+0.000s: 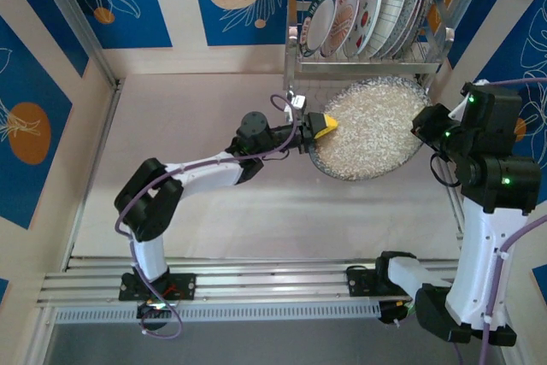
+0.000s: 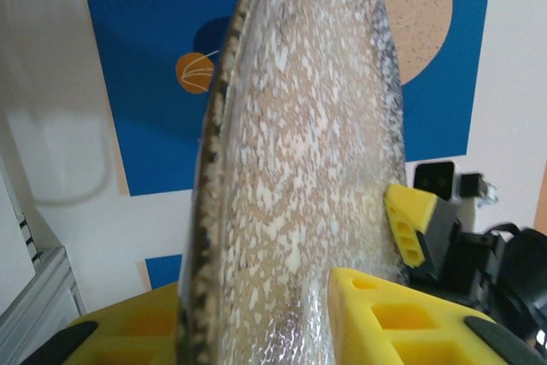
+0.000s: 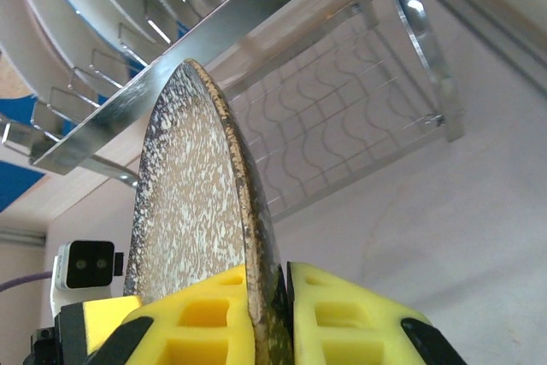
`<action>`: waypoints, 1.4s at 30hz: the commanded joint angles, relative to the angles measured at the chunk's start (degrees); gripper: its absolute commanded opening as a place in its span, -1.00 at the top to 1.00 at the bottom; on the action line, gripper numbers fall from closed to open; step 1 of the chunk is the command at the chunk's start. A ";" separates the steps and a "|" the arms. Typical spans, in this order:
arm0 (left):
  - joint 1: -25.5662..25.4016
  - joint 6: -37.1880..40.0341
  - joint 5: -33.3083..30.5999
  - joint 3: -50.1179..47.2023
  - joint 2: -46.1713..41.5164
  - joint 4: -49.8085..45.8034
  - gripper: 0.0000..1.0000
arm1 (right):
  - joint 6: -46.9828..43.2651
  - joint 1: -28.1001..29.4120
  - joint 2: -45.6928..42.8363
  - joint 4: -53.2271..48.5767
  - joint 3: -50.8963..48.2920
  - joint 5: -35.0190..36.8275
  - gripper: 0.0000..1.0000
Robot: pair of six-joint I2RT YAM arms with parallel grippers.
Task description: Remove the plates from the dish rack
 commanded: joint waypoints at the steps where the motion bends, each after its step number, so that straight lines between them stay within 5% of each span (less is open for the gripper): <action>1: 0.41 -0.61 7.29 -0.10 -5.09 3.53 0.31 | 4.31 -2.07 -1.02 13.78 -1.07 -16.84 1.00; 16: 1.92 2.27 12.72 -6.01 -14.17 -4.12 0.60 | 5.64 -2.20 -0.88 20.34 -9.61 -34.38 1.00; 27: 5.45 5.23 9.15 -13.50 -23.96 -12.49 0.99 | 5.99 6.98 2.80 20.62 -12.98 -40.88 1.00; 35: 7.32 4.15 6.85 -17.20 -28.94 -10.28 1.00 | 8.46 14.40 4.53 24.62 -12.78 -37.15 0.66; 42: 11.49 4.18 0.48 -24.49 -37.97 -12.70 1.00 | 11.26 17.34 7.98 24.07 -10.29 -39.25 0.03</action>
